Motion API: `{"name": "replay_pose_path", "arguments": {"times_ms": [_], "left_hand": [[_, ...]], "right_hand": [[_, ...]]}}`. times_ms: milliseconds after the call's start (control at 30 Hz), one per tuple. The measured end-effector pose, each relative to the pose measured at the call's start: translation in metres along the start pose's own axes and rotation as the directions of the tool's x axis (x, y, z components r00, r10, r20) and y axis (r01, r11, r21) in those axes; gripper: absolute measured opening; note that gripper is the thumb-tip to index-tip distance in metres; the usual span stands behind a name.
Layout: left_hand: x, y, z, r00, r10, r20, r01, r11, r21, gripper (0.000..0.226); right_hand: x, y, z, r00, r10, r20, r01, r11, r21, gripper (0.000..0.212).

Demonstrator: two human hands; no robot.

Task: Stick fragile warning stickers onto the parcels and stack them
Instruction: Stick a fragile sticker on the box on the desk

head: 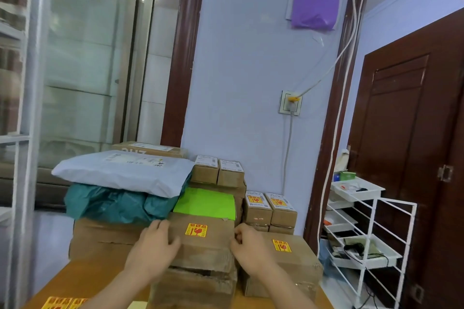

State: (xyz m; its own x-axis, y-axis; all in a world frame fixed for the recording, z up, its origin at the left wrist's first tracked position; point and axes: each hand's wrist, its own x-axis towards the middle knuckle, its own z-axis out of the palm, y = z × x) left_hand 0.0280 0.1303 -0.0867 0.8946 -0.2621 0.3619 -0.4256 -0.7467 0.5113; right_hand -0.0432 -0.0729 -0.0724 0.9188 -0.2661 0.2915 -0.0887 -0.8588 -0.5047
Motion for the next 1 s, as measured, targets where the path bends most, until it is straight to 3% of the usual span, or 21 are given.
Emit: {"name": "replay_pose_path", "arguments": {"times_ms": [333, 500, 633, 900, 1000], "left_hand": [[-0.003, 0.004, 0.003, 0.987, -0.151, 0.063, 0.162, 0.955, -0.247, 0.047], [-0.007, 0.005, 0.003, 0.988, -0.152, 0.031, 0.154, 0.928, -0.34, 0.039], [-0.014, 0.006, 0.007, 0.982, -0.191, 0.0, 0.173, 0.888, -0.425, 0.031], [-0.023, 0.028, 0.016, 0.969, -0.244, -0.038, 0.186, 0.822, -0.538, 0.026], [-0.025, 0.043, 0.021, 0.971, -0.239, -0.028, 0.187, 0.82, -0.54, 0.025]], "right_hand": [[-0.007, -0.006, 0.011, 0.993, 0.088, 0.073, -0.095, 0.991, 0.098, 0.032], [-0.01, -0.005, 0.001, 0.995, 0.079, 0.054, -0.088, 0.978, 0.189, 0.026], [-0.015, 0.001, -0.006, 0.996, 0.081, 0.037, -0.087, 0.969, 0.23, 0.01], [-0.027, 0.023, -0.024, 0.988, 0.151, 0.003, -0.144, 0.933, 0.33, 0.005], [-0.028, 0.036, -0.029, 0.977, 0.214, 0.014, -0.205, 0.915, 0.346, 0.024]]}}
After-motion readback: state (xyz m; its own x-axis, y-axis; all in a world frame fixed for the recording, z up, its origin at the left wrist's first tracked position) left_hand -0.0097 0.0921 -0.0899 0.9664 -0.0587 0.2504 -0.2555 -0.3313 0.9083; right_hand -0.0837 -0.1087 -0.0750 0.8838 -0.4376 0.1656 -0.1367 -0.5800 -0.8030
